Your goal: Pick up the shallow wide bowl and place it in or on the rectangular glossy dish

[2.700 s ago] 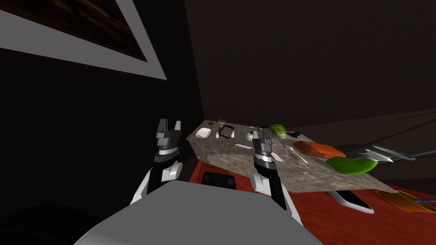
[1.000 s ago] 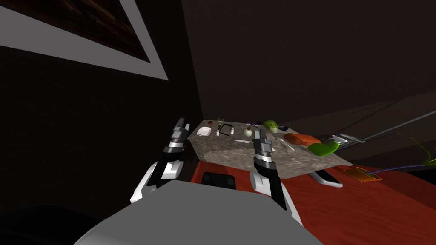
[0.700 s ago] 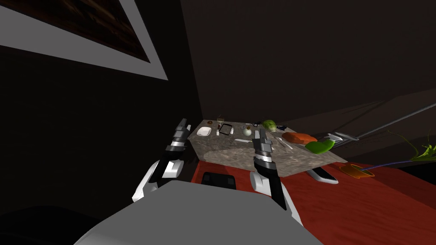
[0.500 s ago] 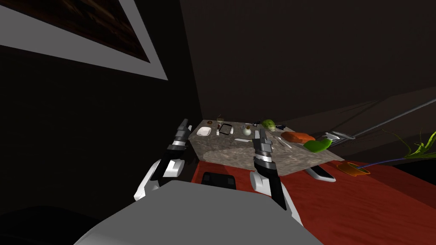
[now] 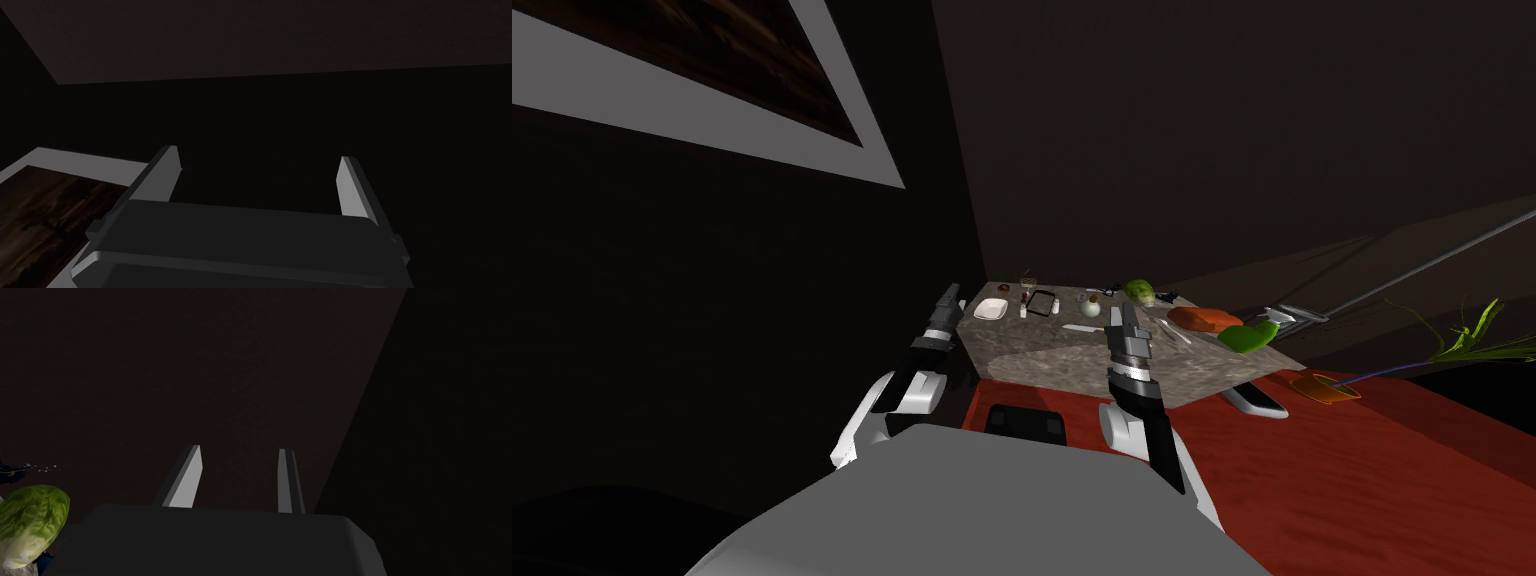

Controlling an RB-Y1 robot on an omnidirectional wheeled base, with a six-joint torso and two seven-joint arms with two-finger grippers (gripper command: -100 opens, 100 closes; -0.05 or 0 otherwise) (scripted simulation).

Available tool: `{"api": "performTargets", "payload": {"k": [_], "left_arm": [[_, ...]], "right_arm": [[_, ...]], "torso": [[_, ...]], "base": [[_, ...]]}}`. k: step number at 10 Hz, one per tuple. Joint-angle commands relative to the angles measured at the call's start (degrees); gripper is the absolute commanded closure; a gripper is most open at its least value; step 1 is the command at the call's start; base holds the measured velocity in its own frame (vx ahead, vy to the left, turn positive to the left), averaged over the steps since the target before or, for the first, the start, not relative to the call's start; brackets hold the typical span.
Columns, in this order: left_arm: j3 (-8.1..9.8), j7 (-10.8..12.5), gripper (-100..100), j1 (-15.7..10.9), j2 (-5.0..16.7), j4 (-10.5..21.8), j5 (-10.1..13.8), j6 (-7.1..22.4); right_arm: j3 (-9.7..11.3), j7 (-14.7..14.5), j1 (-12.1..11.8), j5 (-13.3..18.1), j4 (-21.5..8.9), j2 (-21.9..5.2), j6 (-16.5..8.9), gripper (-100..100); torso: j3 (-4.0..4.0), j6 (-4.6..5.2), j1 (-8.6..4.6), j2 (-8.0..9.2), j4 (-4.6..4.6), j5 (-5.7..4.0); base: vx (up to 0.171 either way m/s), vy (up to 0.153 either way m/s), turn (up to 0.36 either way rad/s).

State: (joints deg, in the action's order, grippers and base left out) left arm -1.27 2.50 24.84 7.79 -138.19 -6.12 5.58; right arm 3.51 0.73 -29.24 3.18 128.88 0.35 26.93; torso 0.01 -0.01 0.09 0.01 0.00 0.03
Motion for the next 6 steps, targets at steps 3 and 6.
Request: {"api": "performTargets", "payload": {"k": [3,6], "left_arm": [[-0.54,0.1,-100,-0.8,0.0,0.5,0.0,5.1],[-0.98,0.7,-100,-2.2,0.3,1.3,0.2,10.1]], "right_arm": [[0.0,0.0,0.0,0.0,0.0,0.0,0.0,0],[0.0,0.0,0.0,0.0,0.0,0.0,0.0,0]], "torso": [[-0.01,0.00,0.00,-0.02,0.00,0.00],[-0.03,0.00,-0.02,-0.05,-0.01,-0.01]], "base": [[-0.004,0.019,-0.030],[0.002,0.017,-0.047]]}}
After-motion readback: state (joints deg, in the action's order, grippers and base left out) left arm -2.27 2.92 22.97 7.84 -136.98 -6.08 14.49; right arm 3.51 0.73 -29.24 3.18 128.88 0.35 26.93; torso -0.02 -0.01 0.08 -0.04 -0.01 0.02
